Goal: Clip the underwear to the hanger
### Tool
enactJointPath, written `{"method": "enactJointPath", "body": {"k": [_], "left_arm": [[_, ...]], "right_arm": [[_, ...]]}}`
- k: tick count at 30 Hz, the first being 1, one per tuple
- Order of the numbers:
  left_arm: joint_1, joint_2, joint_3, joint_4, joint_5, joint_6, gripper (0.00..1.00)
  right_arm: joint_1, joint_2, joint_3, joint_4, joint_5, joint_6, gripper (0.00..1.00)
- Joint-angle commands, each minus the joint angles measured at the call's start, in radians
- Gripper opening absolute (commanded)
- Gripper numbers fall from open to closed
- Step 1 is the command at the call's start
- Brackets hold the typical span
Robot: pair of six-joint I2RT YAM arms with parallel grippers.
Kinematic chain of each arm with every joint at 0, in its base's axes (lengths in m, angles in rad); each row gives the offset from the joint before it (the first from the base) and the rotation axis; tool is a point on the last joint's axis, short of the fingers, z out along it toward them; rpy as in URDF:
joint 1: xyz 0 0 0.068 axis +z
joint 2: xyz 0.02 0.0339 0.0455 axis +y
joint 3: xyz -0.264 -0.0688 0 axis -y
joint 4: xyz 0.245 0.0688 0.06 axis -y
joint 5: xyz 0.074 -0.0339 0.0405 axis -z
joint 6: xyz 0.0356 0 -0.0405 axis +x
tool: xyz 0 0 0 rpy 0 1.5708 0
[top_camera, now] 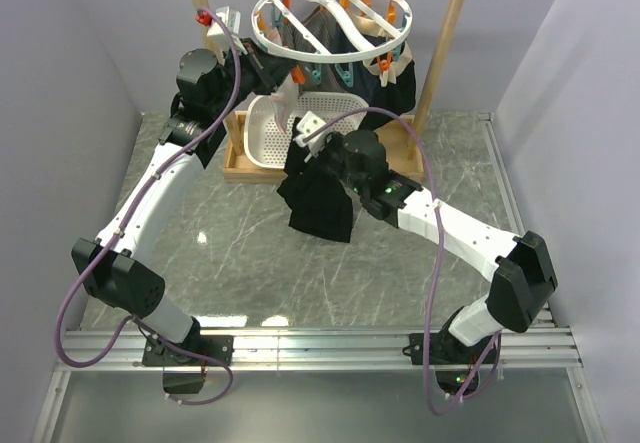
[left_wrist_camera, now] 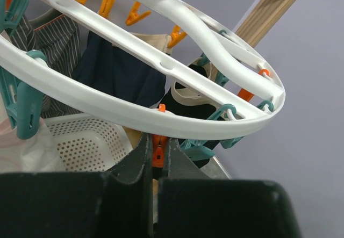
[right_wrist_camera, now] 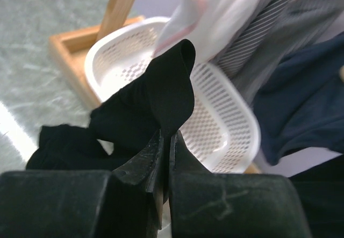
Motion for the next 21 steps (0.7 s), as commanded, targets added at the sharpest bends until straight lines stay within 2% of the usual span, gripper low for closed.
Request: {"method": "enactJointPath", "body": {"k": [1, 12, 21], "left_arm": [[0.007, -0.018, 0.023, -0.035, 0.021, 0.019, 0.0], [0.007, -0.004, 0.035, -0.064, 0.038, 0.024, 0.0], [0.007, 0.004, 0.044, -0.073, 0.052, 0.029, 0.0]], "right_arm": [[-0.026, -0.031, 0.073, 0.059, -0.041, -0.037, 0.0], [-0.083, -0.023, 0.145, 0.07, -0.121, -0.08, 0.0], [-0.091, 0.0, 0.193, 0.063, -0.129, -0.106, 0.0]]}}
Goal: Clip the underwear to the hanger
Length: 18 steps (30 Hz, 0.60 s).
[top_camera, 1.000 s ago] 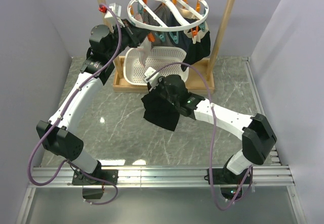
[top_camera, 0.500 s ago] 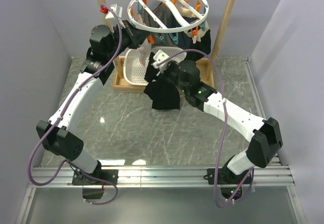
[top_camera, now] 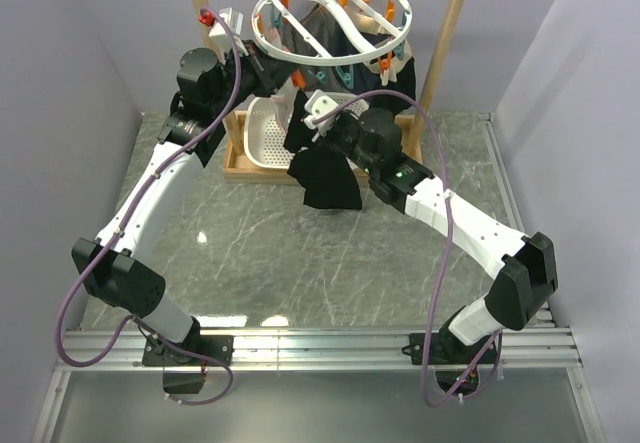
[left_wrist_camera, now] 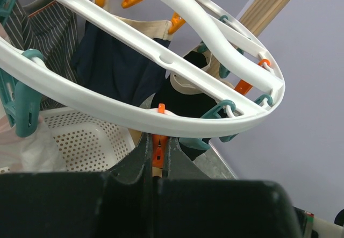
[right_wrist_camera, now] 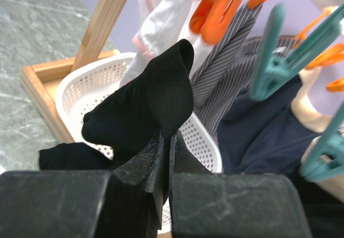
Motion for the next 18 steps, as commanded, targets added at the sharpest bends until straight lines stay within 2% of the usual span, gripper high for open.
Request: {"method": "enactJointPath", "body": {"k": [1, 18], "left_arm": [[0.003, 0.0, 0.034, -0.028, 0.027, 0.015, 0.0], [0.003, 0.003, 0.037, -0.028, 0.036, 0.015, 0.0]], "right_arm": [[-0.007, -0.002, 0.079, 0.045, -0.015, -0.018, 0.0], [-0.02, 0.024, 0.11, 0.017, -0.023, -0.027, 0.0]]}}
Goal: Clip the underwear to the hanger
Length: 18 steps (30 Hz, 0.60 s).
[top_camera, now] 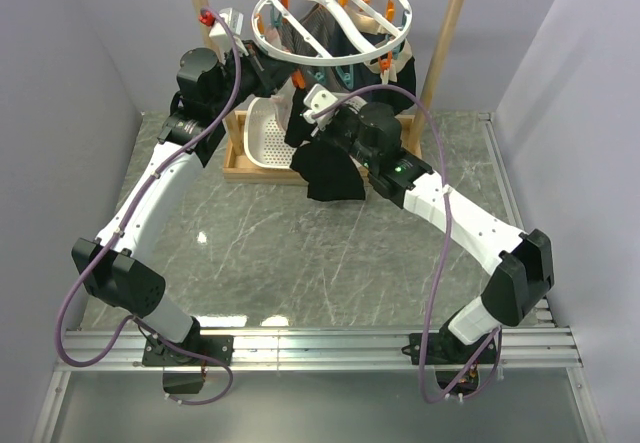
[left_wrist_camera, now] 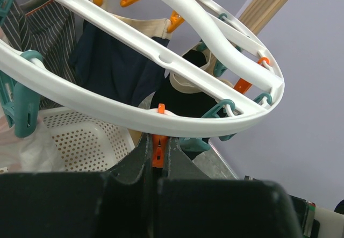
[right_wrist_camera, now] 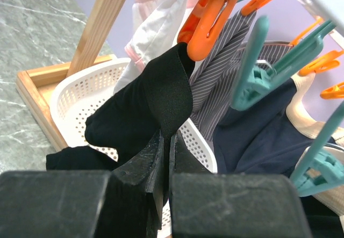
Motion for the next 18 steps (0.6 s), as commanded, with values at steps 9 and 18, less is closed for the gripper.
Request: {"method": "enactJointPath", "body": {"k": [9, 18], "left_arm": [[0.004, 0.015, 0.045, -0.043, 0.034, 0.024, 0.0], [0.003, 0.025, 0.053, -0.057, 0.027, 0.031, 0.0]], "right_arm": [[-0.015, 0.007, 0.081, 0.034, 0.006, -0.015, 0.0], [-0.025, -0.002, 0.096, 0.031, 0.006, -0.016, 0.0]]}}
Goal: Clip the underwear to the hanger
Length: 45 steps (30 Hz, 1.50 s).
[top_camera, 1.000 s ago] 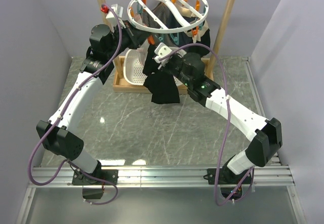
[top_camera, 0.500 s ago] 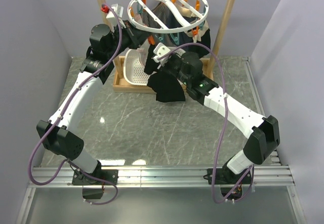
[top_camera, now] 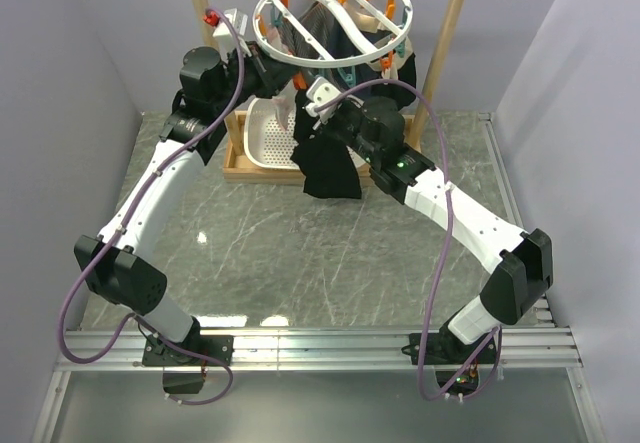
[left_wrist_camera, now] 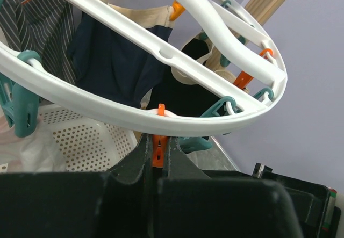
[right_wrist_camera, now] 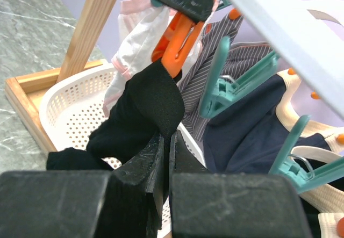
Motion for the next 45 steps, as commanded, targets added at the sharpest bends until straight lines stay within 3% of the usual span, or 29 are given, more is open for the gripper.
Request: {"method": "enactJointPath", "body": {"k": [1, 45], "left_arm": [[0.003, 0.009, 0.038, -0.035, 0.014, 0.017, 0.0], [0.003, 0.02, 0.063, -0.052, 0.021, 0.062, 0.01]], "right_arm": [[-0.009, -0.016, 0.056, 0.039, 0.007, -0.014, 0.0], [-0.025, 0.082, 0.283, -0.048, 0.004, -0.031, 0.0]]}}
